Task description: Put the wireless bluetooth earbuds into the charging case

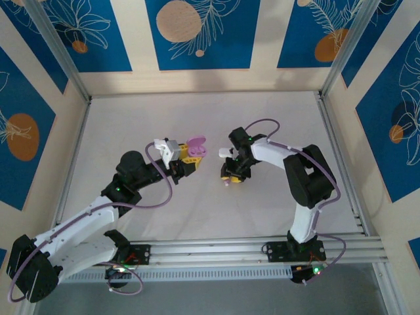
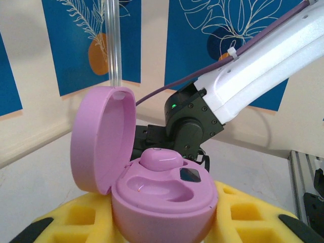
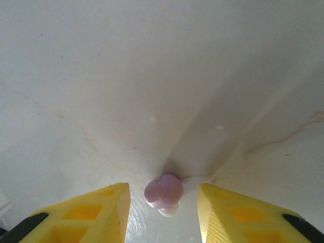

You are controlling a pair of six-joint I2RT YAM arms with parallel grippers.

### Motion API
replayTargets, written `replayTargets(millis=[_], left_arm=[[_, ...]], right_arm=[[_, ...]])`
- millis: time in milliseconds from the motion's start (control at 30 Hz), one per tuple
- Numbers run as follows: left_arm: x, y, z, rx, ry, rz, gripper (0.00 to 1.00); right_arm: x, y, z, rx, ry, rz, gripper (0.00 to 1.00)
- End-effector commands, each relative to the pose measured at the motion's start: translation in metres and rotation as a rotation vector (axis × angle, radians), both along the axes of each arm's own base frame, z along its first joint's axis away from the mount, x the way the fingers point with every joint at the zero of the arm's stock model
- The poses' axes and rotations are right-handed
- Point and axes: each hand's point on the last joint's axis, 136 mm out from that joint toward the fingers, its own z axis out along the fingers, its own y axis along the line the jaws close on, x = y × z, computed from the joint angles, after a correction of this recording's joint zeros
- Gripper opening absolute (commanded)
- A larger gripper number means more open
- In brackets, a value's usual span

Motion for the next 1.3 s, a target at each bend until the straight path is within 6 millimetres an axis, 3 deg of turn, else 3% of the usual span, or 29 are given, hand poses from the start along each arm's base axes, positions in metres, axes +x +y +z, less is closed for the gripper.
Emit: replayTargets(millis=[0,767,1267], left_arm=[[-0.003,0.001,0.017,-0.030,-0.052,-0.001,0.28],[-0.002,0.002,0.016,-0.030,-0.054,0.008,0.28],[-0.002,0.001,0.018,-0.031,-0.053,0.003,0.28]], right_arm=[[-0.005,-0.003,-0.005,-0.065,0.039,-0.021,0.40],[-0.003,0.007,-0.012,-0.197,0.002,0.115,0.28],[-0.009,0.017,-0.015,-0.277,-0.023,0.303,0.29]])
